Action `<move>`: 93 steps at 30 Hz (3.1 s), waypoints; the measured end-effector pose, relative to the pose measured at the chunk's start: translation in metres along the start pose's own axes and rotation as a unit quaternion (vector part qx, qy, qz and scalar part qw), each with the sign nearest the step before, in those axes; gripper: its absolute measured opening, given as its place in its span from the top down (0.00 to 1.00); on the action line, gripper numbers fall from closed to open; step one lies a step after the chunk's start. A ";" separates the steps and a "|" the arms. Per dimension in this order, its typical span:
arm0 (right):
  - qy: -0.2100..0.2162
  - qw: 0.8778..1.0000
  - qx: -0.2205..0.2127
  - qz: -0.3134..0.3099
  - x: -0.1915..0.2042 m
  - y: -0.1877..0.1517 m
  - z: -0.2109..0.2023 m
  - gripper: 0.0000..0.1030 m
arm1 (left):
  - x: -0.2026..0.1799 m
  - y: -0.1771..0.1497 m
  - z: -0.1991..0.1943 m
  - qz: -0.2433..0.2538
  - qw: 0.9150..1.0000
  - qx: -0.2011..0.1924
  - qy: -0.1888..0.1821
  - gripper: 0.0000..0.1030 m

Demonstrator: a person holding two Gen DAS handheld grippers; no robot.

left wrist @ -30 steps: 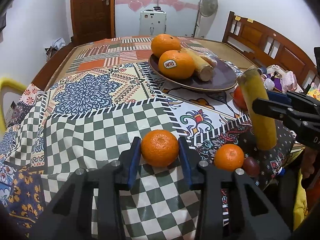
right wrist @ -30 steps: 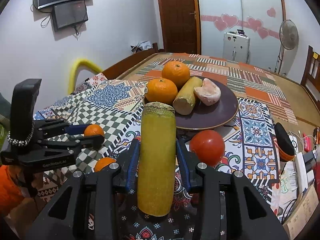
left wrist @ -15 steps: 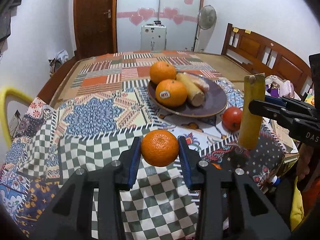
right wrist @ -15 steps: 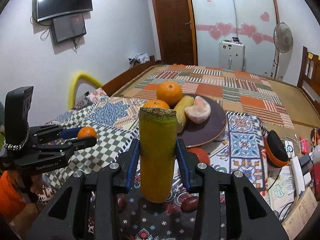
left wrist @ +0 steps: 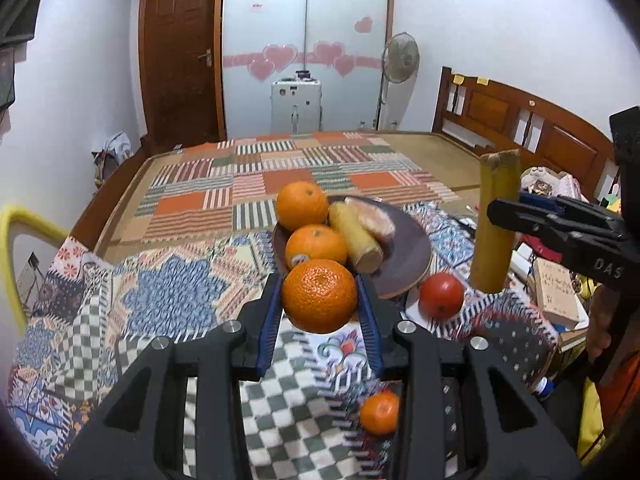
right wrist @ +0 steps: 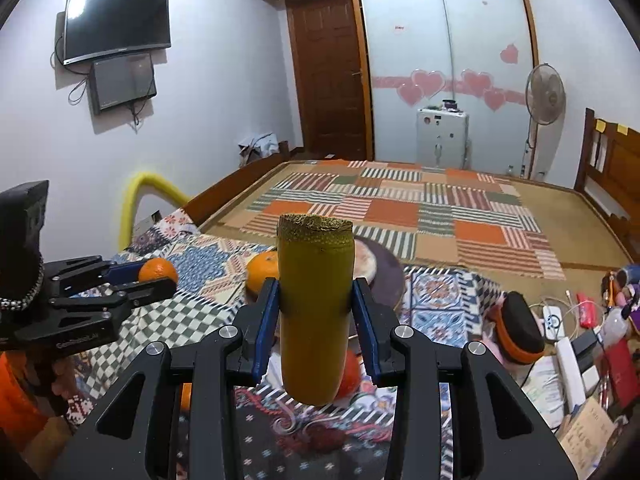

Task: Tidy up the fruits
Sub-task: 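Carry the mandarin to the plate with the left tool while the right tool lifts the bamboo shoot, then lower the bamboo shoot onto the plate and open the right tool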

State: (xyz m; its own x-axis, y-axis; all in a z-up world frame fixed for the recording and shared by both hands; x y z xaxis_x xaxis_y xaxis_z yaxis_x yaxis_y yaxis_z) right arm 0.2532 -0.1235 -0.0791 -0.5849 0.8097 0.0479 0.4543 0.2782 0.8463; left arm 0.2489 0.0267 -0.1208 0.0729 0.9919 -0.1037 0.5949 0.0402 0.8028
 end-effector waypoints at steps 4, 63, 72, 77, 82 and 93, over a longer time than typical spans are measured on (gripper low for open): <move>-0.009 1.000 -0.002 -0.001 -0.010 0.004 0.005 0.67 | -0.009 0.011 0.008 0.011 1.000 -0.008 0.001 0.64; 0.000 0.994 0.105 0.033 -0.042 -0.005 0.124 0.67 | -0.017 0.038 0.155 0.028 0.998 0.046 0.015 0.64; -0.008 0.993 0.111 0.039 -0.046 -0.010 0.127 0.67 | -0.018 0.034 0.158 0.021 0.998 0.051 0.007 0.63; -0.015 0.993 0.113 0.035 -0.045 -0.009 0.128 0.67 | -0.018 0.033 0.157 0.019 0.998 0.054 0.004 0.55; -0.019 0.993 0.116 0.029 -0.044 -0.008 0.125 0.67 | -0.019 0.031 0.152 0.020 0.998 0.053 0.003 0.50; -0.012 0.994 0.107 0.019 -0.037 -0.011 0.107 0.65 | -0.015 0.030 0.131 0.019 0.999 0.049 0.010 0.50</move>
State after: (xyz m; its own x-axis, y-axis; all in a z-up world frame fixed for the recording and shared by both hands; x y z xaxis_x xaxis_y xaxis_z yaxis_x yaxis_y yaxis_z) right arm 0.3415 -0.1016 -0.1468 -0.5495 0.8332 0.0617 0.6100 0.3496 0.7111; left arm 0.3704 -0.0024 -0.1726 0.0817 0.9947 -0.0629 0.6668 -0.0077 0.7452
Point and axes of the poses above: each gripper's, at about its wrist camera, not at the fingertips, and z roughly the way its jaws point, x to its left, y to its top, the point moved 10 cm from there along z, roughly the way its jaws point, and after that the axes turned 4 degrees about -z, right-handed, at the moved point
